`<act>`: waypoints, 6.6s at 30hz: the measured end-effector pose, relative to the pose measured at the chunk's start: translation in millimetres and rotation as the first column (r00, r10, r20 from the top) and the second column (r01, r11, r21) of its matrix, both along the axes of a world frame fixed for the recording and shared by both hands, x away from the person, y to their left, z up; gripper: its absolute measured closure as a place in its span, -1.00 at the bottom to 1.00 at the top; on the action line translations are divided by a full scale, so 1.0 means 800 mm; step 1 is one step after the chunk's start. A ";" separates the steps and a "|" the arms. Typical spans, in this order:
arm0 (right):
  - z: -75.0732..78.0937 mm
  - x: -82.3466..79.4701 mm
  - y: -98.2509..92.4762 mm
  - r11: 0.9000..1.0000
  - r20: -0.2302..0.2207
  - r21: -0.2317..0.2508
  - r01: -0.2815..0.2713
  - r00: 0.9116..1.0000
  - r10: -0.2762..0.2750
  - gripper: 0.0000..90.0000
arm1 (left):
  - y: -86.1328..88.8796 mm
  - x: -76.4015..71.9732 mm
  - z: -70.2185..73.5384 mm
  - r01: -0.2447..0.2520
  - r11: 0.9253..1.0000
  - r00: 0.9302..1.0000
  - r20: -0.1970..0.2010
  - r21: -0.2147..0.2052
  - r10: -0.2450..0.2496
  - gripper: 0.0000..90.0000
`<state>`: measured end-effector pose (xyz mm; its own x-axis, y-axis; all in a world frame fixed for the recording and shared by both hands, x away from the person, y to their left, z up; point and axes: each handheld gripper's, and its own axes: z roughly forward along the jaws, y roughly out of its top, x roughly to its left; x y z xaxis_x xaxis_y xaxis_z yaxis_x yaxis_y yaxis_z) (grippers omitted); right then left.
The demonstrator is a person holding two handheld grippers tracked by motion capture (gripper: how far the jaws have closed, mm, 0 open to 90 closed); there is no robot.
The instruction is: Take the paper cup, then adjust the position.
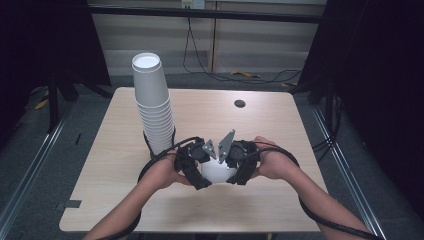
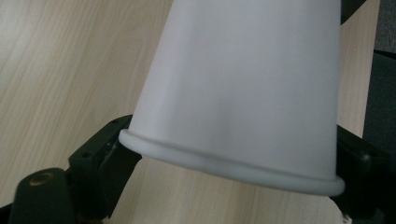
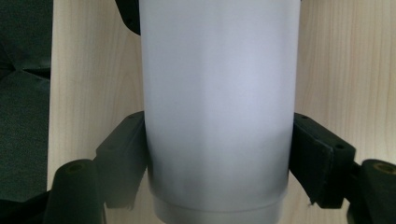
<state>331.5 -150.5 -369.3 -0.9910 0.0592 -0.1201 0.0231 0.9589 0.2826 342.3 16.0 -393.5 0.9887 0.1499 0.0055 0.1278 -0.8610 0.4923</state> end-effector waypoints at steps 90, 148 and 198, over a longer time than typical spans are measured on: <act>-0.019 0.009 -0.052 0.910 -0.130 0.404 0.091 0.991 -0.041 -0.44 | 0.041 0.010 0.005 -0.044 0.903 0.996 -0.089 -0.428 0.006 -0.79; -0.134 0.004 -0.133 0.770 -0.050 0.479 0.421 0.889 -0.455 -0.69 | 0.027 0.013 0.010 -0.052 0.999 0.998 -0.035 -0.004 0.051 -0.74; -0.168 0.001 -0.147 0.693 -0.076 0.487 0.531 0.817 -0.572 -0.69 | -0.018 0.010 -0.011 0.002 0.997 0.999 0.039 0.077 -0.005 -0.86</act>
